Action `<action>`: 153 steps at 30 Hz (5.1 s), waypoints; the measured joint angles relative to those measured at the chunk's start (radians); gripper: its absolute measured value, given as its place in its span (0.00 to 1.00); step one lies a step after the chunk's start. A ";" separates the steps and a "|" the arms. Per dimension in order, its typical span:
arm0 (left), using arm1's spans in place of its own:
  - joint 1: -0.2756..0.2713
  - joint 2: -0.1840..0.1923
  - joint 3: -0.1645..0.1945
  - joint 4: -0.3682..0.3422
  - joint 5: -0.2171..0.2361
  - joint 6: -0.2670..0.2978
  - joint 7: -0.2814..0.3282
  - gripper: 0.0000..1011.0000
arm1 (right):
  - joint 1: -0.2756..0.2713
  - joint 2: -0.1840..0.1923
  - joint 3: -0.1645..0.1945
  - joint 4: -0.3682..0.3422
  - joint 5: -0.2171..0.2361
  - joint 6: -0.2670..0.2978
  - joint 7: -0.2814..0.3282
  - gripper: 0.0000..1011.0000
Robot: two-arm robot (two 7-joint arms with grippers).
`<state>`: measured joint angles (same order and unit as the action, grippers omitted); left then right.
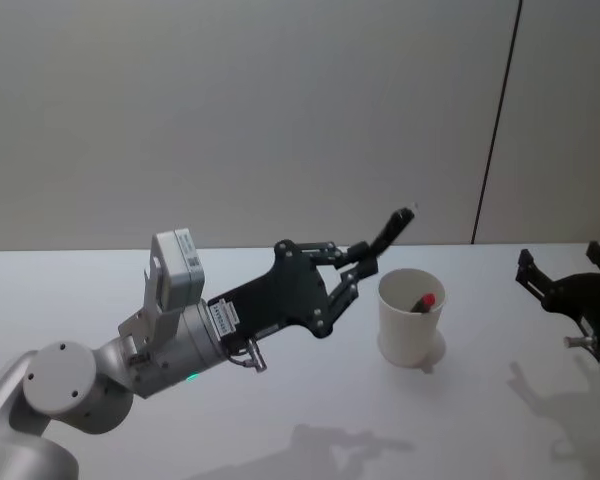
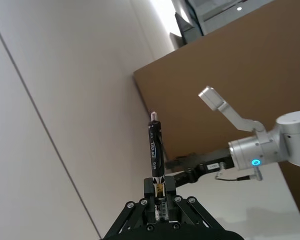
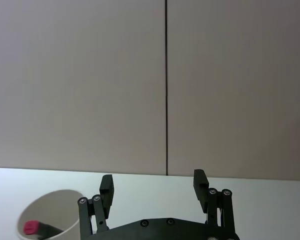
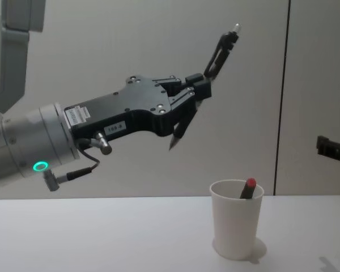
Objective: Place the pen into the pen holder.
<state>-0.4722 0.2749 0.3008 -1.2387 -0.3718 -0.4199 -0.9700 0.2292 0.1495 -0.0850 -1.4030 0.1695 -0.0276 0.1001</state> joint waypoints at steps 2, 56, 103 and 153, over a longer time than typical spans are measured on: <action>-0.003 0.000 0.000 0.006 -0.002 -0.001 -0.014 0.13 | -0.003 0.003 0.001 -0.008 0.008 -0.003 0.022 0.99; -0.029 -0.002 0.004 0.049 -0.021 -0.013 -0.118 0.13 | -0.022 0.138 0.021 -0.152 0.324 -0.018 0.839 0.99; -0.029 -0.002 0.004 0.050 -0.021 -0.013 -0.119 0.13 | 0.112 0.170 -0.040 -0.018 0.427 -0.024 1.110 0.99; -0.029 -0.002 0.004 0.050 -0.021 -0.013 -0.119 0.13 | 0.181 0.124 -0.130 0.054 0.415 -0.012 1.025 0.28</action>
<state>-0.5014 0.2732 0.3046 -1.1890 -0.3925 -0.4330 -1.0891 0.4097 0.2738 -0.2155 -1.3487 0.5848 -0.0397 1.1250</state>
